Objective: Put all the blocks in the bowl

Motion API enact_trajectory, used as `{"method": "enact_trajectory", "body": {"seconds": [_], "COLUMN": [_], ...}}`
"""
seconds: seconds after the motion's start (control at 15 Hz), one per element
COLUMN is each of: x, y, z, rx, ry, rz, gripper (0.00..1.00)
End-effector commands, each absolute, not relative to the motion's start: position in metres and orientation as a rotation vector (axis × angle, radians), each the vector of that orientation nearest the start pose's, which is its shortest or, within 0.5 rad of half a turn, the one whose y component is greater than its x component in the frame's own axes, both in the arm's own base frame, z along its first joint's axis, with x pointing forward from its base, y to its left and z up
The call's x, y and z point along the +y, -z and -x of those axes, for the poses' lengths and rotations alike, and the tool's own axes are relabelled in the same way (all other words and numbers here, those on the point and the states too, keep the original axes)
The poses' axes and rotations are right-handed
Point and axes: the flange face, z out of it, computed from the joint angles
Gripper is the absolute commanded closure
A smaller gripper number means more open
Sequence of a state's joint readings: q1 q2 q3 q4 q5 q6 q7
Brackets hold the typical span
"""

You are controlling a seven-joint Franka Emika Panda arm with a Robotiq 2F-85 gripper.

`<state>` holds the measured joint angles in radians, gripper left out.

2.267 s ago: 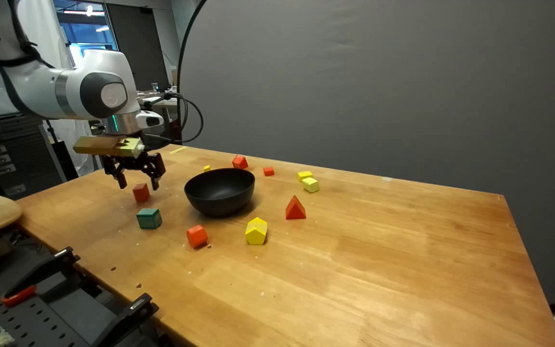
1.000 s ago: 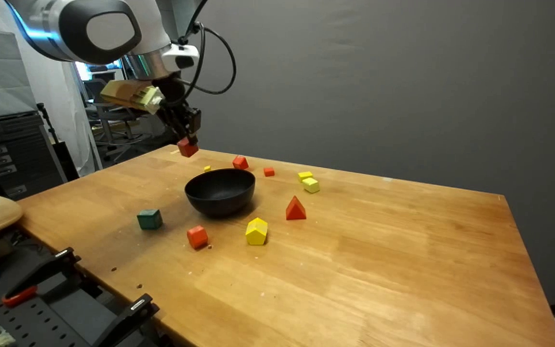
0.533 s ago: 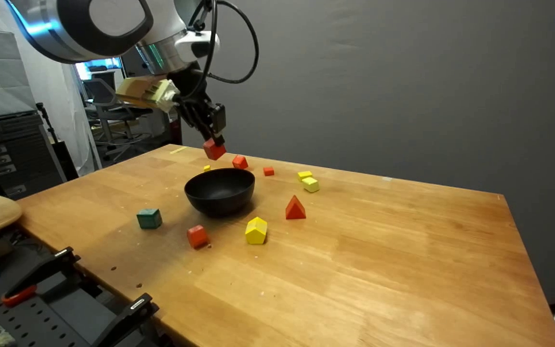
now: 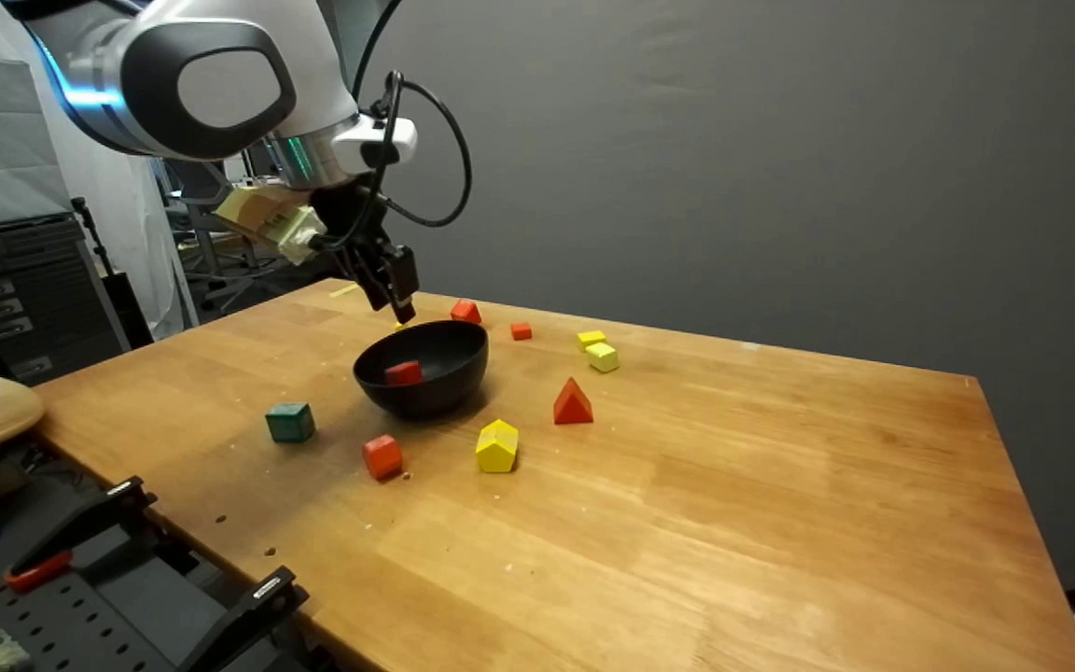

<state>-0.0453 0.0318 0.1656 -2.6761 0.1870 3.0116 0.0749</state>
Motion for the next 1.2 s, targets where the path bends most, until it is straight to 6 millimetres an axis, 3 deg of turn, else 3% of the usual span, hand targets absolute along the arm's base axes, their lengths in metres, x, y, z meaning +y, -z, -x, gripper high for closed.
{"method": "enact_trajectory", "body": {"seconds": [0.0, 0.13, 0.27, 0.4, 0.53, 0.6, 0.73, 1.0, 1.13], "x": [0.079, 0.098, 0.113, 0.117, 0.124, 0.121, 0.122, 0.122, 0.120], "y": [-0.296, -0.321, -0.343, -0.345, -0.342, -0.345, -0.342, -0.324, -0.312], "z": [-0.441, -0.444, -0.460, -0.494, -0.529, -0.489, -0.513, -0.526, -0.547], "rx": [0.187, 0.124, 0.025, -0.110, -0.165, -0.144, -0.161, -0.212, -0.271], "ry": [0.546, 0.622, 0.699, 0.727, 0.602, 0.675, 0.614, 0.531, 0.514], "rz": [2.924, 2.906, 2.904, 2.941, 2.990, 2.963, 2.982, 3.028, 3.084], "gripper": [0.13, 0.01, 0.00, 0.00, 0.00, 0.00, 0.00, 0.00, 0.00]}}
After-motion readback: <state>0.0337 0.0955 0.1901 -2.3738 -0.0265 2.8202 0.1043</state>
